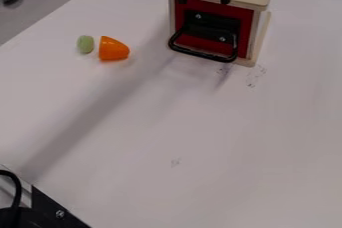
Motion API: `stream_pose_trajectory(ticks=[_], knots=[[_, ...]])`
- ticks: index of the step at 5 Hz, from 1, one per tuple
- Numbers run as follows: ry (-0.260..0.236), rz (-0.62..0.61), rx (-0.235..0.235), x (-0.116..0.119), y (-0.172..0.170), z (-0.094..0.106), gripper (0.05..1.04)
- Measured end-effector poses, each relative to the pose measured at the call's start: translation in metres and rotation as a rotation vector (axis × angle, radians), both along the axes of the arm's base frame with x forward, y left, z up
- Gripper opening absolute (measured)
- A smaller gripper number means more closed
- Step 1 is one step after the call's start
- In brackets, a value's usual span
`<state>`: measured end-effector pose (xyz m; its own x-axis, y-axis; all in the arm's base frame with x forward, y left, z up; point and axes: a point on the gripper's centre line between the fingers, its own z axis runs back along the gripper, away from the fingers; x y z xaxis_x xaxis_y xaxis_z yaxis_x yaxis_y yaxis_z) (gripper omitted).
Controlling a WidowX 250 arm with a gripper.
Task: Open the drawer
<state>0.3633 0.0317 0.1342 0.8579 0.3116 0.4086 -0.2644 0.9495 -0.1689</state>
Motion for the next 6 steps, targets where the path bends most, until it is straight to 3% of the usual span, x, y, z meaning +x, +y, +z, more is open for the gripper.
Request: stream_pose_trajectory(ticks=[1, 2, 3, 5, 6], knots=[[0.033, -0.002, -0.004, -0.003, -0.001, -0.011, 0.999], [0.056, -0.133, 0.051, -0.015, 0.005, -0.02, 0.998], [0.035, -0.232, 0.11, -0.029, 0.021, -0.013, 0.998], [0.113, -0.691, 0.196, -0.055, 0.035, -0.006, 0.999], [0.192, -0.927, 0.299, -0.066, 0.038, -0.006, 0.998]])
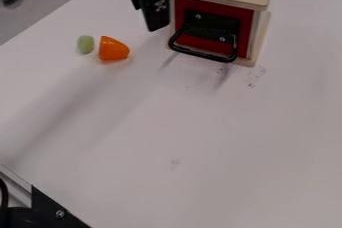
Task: Open the drawer
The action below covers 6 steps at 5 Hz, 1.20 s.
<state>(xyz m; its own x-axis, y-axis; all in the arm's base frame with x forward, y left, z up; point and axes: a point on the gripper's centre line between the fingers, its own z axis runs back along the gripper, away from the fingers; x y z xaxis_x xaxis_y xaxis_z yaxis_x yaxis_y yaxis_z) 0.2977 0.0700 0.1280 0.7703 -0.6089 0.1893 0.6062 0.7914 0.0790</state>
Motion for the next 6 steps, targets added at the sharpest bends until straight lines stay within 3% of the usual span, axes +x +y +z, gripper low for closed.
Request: stream_pose_trajectory(ticks=[1, 2, 3, 4, 5, 6], knots=[[0.057, -0.26, 0.076, -0.007, -0.009, -0.002, 0.999], [0.057, -0.503, 0.185, -0.005, -0.018, -0.01, 0.998], [0.008, -0.646, 0.208, 0.002, -0.024, -0.011, 0.998], [-0.045, -0.708, 0.211, 0.011, -0.026, -0.012, 0.998], [-0.09, -0.734, 0.147, 0.012, -0.033, -0.026, 0.998], [-0.097, -0.716, 0.137, 0.015, -0.031, -0.038, 0.999]])
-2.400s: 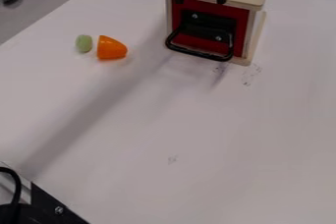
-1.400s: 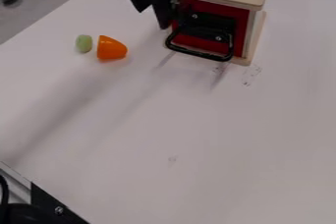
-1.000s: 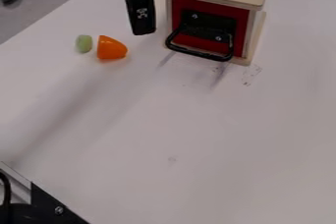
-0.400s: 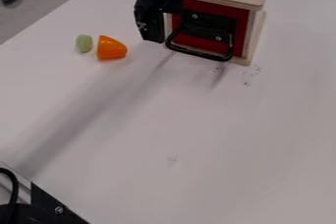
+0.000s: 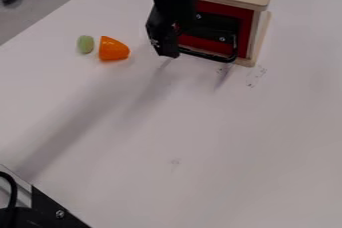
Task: Open the drawer
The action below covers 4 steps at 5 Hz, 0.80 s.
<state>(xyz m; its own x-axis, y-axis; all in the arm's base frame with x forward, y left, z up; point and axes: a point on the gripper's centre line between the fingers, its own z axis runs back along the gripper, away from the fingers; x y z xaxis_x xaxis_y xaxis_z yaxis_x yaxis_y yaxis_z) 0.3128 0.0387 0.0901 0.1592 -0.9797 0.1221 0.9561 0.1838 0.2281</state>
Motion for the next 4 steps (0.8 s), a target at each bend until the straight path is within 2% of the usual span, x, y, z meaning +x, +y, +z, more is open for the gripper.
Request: stream_pose_trajectory(ticks=[1, 2, 3, 4], knots=[[0.048, -0.005, 0.018, 0.001, 0.0, -0.02, 0.999], [0.062, 0.017, 0.035, 0.005, 0.001, -0.032, 0.999], [0.077, 0.019, 0.073, 0.017, 0.0, -0.041, 0.999], [0.108, -0.001, 0.026, 0.021, -0.008, -0.056, 0.999]])
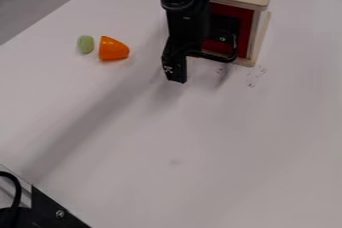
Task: Open the drawer
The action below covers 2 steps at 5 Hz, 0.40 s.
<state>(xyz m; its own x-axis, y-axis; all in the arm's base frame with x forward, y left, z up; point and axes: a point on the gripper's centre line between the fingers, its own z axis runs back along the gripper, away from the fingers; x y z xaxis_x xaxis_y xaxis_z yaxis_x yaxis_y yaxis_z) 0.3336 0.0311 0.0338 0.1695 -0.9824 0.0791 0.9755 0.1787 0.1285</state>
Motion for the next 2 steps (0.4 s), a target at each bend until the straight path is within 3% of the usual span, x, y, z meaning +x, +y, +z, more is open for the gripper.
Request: stream_pose_trajectory(ticks=[1, 2], knots=[[-0.002, -0.009, -0.007, 0.0048, -0.0027, -0.0017, 0.95], [-0.018, -0.015, 0.003, 0.0075, -0.0033, -0.0009, 0.669]])
